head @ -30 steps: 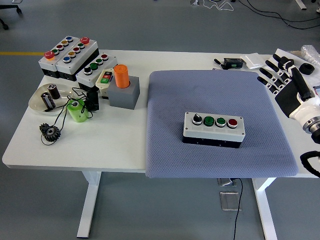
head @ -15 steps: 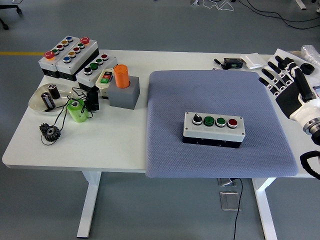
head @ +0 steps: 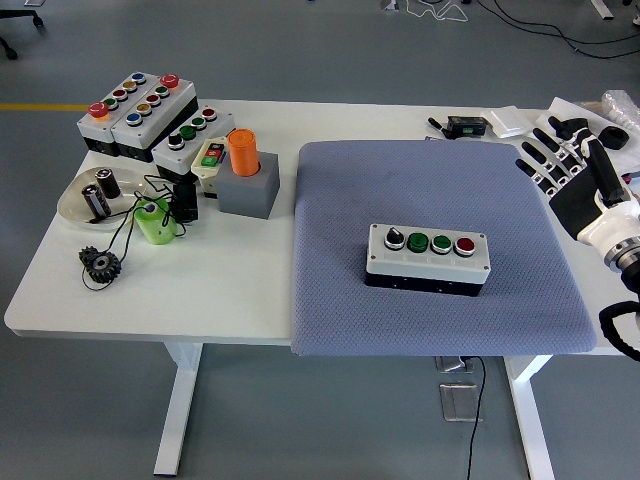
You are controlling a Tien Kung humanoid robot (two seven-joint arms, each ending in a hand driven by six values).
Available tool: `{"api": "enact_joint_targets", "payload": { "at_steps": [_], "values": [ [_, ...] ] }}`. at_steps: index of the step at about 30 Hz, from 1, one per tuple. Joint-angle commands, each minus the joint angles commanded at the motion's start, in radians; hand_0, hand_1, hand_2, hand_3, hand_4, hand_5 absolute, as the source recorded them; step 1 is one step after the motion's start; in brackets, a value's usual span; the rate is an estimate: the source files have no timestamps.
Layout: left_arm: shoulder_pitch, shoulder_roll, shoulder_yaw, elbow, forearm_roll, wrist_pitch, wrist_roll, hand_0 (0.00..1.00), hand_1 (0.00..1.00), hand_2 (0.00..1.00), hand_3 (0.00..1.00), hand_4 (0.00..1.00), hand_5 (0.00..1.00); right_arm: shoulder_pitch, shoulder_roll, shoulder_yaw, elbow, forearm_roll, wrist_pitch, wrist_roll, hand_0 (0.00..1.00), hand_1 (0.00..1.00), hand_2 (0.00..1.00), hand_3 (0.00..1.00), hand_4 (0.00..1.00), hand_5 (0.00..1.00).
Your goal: Pick up the button,place it on the desk,press the button,press the button
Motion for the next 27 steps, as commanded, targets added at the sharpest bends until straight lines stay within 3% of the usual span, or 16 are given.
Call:
{"api": "enact_joint_targets", "payload": {
  "at_steps": [27],
  "values": [
    [-0.002, 0.0, -0.014, 0.0, 0.014, 0.001, 0.002, 0.651, 0.702, 0.697, 0.503, 0.319, 0.998, 0.0, 0.001, 0.008, -0.011, 0.012, 0.012, -0.028, 0.802, 0.715, 0.768, 0.783, 0.529, 0.648]
  ]
}}
